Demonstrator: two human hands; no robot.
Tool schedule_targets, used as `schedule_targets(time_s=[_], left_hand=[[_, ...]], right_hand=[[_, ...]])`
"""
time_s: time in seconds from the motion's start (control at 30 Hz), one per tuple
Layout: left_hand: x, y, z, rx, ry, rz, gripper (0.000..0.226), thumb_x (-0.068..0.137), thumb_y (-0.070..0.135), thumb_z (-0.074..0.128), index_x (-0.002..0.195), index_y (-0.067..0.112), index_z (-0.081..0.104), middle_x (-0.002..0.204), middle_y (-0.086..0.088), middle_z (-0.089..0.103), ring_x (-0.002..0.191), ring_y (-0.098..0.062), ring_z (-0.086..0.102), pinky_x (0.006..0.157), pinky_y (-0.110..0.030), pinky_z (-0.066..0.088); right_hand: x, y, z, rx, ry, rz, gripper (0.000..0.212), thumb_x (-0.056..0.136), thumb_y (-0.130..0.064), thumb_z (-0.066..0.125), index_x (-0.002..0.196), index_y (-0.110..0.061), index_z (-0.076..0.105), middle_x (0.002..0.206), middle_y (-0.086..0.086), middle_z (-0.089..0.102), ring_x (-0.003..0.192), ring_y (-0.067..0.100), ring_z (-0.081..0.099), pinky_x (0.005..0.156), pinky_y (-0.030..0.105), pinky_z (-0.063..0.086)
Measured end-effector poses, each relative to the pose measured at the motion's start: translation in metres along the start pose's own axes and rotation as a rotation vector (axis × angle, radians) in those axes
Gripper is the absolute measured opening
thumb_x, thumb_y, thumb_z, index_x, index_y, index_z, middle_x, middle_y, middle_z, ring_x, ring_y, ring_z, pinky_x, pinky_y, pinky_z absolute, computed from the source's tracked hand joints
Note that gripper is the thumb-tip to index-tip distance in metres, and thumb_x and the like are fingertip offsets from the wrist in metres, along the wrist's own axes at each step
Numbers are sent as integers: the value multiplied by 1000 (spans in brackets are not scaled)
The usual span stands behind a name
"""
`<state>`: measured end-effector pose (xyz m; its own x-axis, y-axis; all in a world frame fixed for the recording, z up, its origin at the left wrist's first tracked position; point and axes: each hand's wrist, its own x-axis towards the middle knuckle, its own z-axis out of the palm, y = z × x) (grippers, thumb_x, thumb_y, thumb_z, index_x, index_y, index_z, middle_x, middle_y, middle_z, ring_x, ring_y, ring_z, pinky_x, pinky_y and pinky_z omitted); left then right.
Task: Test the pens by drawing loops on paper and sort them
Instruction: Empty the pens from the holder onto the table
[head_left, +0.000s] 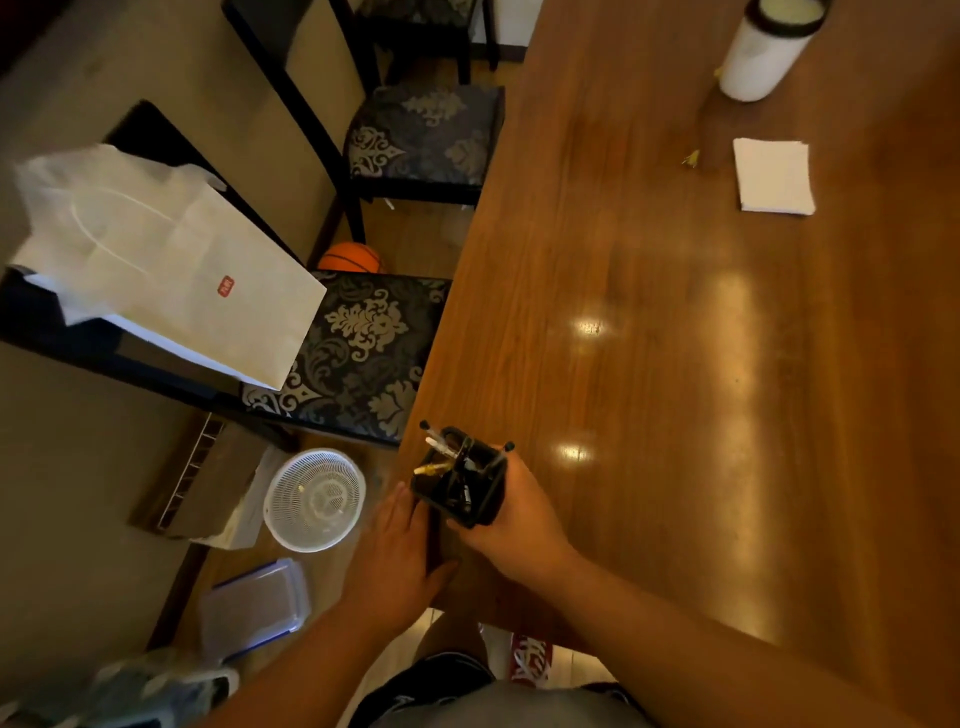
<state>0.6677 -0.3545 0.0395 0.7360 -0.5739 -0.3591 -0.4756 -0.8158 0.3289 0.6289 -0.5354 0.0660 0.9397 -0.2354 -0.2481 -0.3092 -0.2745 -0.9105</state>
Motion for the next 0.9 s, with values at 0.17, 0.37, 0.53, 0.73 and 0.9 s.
schedule_targets(time_s=[0.17, 0.37, 0.53, 0.73, 0.9], left_hand=[[15, 3, 1, 77, -23, 105, 91, 81, 58, 59, 153, 21, 19, 161, -8, 11, 148, -27, 7, 119, -47, 17], [54, 26, -2, 138, -47, 201, 84, 86, 66, 45, 153, 25, 15, 162, -4, -3, 149, -22, -6, 120, -42, 1], [91, 44, -6, 173, -68, 286, 86, 86, 69, 43, 153, 27, 9, 162, -3, -6, 148, -21, -9, 119, -43, -2], [124, 60, -9, 216, -88, 362, 85, 83, 71, 44, 151, 31, 12, 162, -4, -3, 148, -24, -6, 118, -49, 0], [140, 71, -14, 233, -103, 388, 84, 81, 72, 49, 150, 35, 16, 162, -4, -3, 148, -25, -5, 119, -53, 4]], right_hand=[[-2, 2, -18, 51, 80, 73, 63, 64, -33, 82, 119, -36, 51, 113, -14, 65, 107, 4, 63, 86, 42, 57], [-23, 7, -68, -46, 184, 139, 67, 62, -41, 82, 113, -57, 42, 110, -27, 63, 100, -6, 63, 76, 31, 59], [-36, 11, -100, -179, 336, 231, 67, 60, -60, 76, 111, -67, 33, 109, -44, 54, 97, -15, 58, 68, 11, 50], [-30, 14, -126, -495, 374, 362, 72, 59, -71, 61, 121, -43, 36, 98, -21, 59, 85, 10, 63, 59, 25, 48], [-15, 17, -137, -645, 346, 486, 69, 59, -73, 57, 112, -32, 39, 92, -9, 60, 76, 17, 62, 57, 32, 51]])
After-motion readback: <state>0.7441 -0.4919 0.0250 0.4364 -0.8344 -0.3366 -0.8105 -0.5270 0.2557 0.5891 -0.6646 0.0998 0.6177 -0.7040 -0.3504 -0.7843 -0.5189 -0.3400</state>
